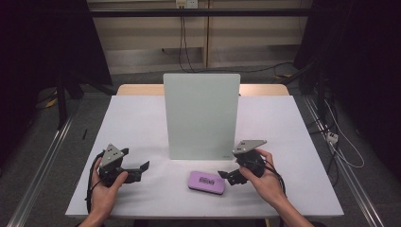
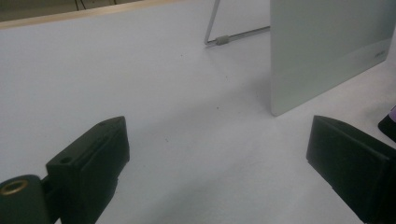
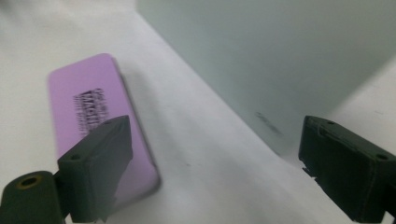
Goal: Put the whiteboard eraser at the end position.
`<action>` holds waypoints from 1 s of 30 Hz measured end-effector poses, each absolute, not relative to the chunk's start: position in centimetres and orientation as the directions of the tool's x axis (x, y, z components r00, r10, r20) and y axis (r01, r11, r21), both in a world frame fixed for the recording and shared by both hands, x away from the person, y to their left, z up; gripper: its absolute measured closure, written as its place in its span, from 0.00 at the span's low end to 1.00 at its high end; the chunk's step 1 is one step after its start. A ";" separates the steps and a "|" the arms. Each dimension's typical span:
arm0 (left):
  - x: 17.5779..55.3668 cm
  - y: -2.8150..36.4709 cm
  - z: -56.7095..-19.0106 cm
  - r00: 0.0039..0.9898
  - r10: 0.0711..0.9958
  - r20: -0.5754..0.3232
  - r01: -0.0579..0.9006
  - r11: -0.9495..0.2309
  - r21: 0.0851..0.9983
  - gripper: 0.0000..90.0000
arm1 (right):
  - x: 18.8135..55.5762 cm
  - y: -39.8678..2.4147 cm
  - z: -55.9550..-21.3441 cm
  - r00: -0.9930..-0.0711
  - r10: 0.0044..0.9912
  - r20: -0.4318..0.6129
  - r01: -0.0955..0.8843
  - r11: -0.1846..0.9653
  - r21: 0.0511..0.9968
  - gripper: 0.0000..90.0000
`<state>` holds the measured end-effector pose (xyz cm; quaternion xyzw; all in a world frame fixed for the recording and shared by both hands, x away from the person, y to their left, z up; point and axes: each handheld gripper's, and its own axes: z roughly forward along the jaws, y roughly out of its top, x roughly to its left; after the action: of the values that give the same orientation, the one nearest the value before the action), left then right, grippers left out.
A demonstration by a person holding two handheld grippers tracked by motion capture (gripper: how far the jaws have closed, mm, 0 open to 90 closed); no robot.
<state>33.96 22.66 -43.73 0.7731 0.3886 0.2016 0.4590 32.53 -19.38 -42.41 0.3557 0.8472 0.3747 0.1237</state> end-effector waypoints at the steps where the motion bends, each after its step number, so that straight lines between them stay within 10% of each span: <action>1: 33.9 22.6 -43.7 0.617 0.786 -0.044 0.415 -0.278 0.866 0.07 | 32.5 -19.8 -42.5 -0.706 0.706 0.063 0.517 0.452 0.727 0.11; 30: 33.6 22.3 -43.6 0.601 0.797 -0.062 0.426 -0.253 0.869 0.07 | 30.0 -27.8 -44.8 -0.455 0.885 0.100 0.542 0.187 0.819 0.10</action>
<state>33.58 22.26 -43.64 0.7658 0.3992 0.2005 0.4626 29.99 -27.76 -44.84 0.4804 0.7426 0.4195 0.2043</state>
